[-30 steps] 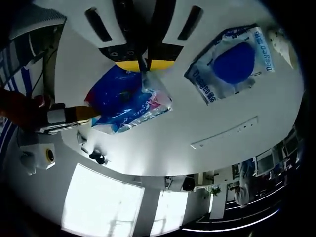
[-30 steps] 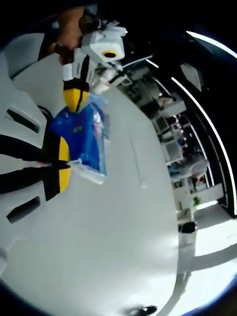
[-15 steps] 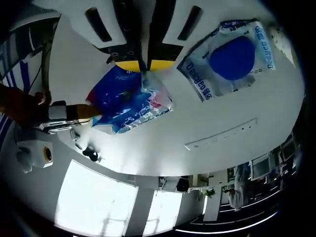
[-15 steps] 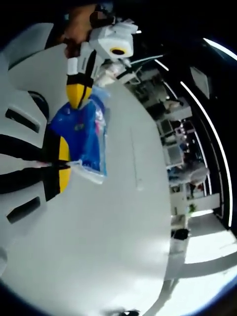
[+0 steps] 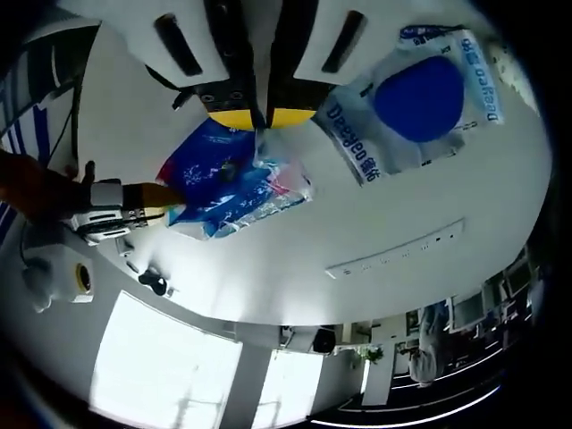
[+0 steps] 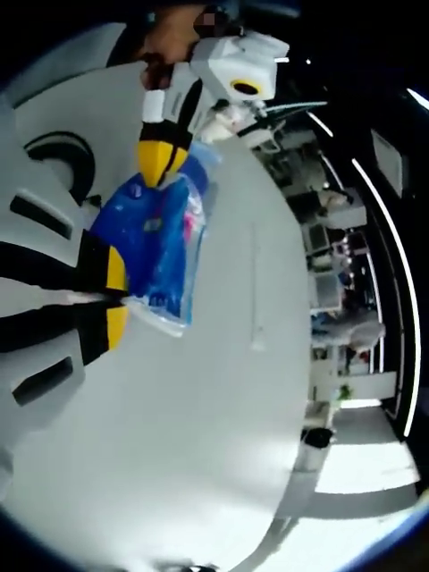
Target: Arrange the tabletop items into an orderly group along one side of the table until the central work area is clear of visible clutter.
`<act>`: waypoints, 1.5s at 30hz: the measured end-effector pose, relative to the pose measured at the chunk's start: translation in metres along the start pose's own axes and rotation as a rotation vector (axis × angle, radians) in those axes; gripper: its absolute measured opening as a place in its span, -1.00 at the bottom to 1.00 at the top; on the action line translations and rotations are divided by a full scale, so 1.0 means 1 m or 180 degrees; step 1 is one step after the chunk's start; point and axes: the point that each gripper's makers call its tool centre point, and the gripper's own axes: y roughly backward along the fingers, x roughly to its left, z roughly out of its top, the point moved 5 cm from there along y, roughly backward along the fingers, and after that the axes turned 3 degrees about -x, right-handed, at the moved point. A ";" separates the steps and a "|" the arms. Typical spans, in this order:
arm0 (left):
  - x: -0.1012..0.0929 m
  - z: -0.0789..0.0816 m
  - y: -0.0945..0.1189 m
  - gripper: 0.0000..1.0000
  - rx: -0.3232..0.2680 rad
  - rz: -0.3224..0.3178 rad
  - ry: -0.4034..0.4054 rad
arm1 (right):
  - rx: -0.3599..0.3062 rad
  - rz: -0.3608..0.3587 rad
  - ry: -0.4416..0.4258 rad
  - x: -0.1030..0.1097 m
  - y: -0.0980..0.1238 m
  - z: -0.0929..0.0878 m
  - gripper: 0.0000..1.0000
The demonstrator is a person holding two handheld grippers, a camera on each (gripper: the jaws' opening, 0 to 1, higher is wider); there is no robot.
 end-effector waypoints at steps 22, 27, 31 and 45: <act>0.007 -0.007 -0.026 -0.75 0.0149 0.0134 0.0062 | 0.0148 -0.0136 0.0140 -0.017 -0.035 -0.013 -0.99; 0.010 -0.006 -0.028 -0.74 0.0147 0.0158 0.0038 | 0.0160 -0.0144 0.0073 -0.018 -0.038 -0.013 -0.97; 0.012 -0.002 -0.030 -0.69 0.0103 0.0180 0.0133 | 0.0169 -0.0155 -0.0016 -0.019 -0.040 -0.013 -0.95; 0.021 0.006 -0.039 -0.57 0.0035 0.0355 0.0007 | 0.0169 -0.0249 -0.0459 -0.022 -0.047 -0.013 -0.96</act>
